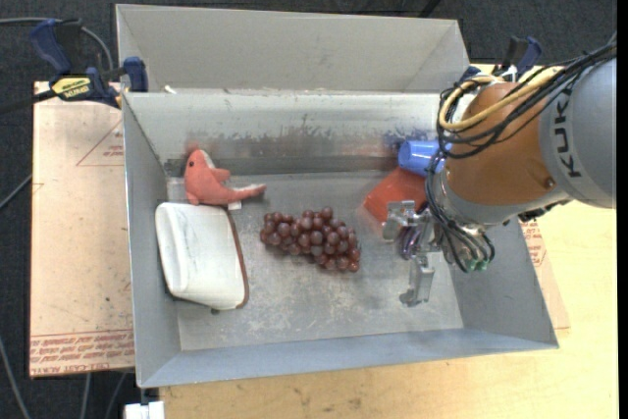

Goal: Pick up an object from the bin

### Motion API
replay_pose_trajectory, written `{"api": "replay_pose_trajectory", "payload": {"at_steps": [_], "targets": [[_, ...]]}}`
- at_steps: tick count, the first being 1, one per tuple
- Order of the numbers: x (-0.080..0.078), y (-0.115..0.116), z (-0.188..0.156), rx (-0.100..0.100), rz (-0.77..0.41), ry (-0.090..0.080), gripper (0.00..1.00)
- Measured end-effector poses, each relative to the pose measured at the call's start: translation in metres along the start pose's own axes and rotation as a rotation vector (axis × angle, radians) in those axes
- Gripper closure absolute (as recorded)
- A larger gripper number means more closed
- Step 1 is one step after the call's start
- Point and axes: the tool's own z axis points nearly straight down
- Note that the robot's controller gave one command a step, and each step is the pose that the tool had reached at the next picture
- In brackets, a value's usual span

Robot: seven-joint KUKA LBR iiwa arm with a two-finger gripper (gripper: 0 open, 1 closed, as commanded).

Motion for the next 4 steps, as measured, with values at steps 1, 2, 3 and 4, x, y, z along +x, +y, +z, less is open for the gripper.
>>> {"api": "replay_pose_trajectory", "payload": {"at_steps": [1, 2, 3, 4], "targets": [[-0.002, 0.0, -0.004, 0.001, -0.002, -0.007, 0.0], [-0.03, 0.066, 0.036, 0.0, 0.058, -0.008, 0.0], [-0.04, 0.034, 0.03, -0.003, -0.082, -0.006, 0.0], [-0.041, 0.035, 0.03, 0.004, -0.058, -0.008, 0.0]]}}
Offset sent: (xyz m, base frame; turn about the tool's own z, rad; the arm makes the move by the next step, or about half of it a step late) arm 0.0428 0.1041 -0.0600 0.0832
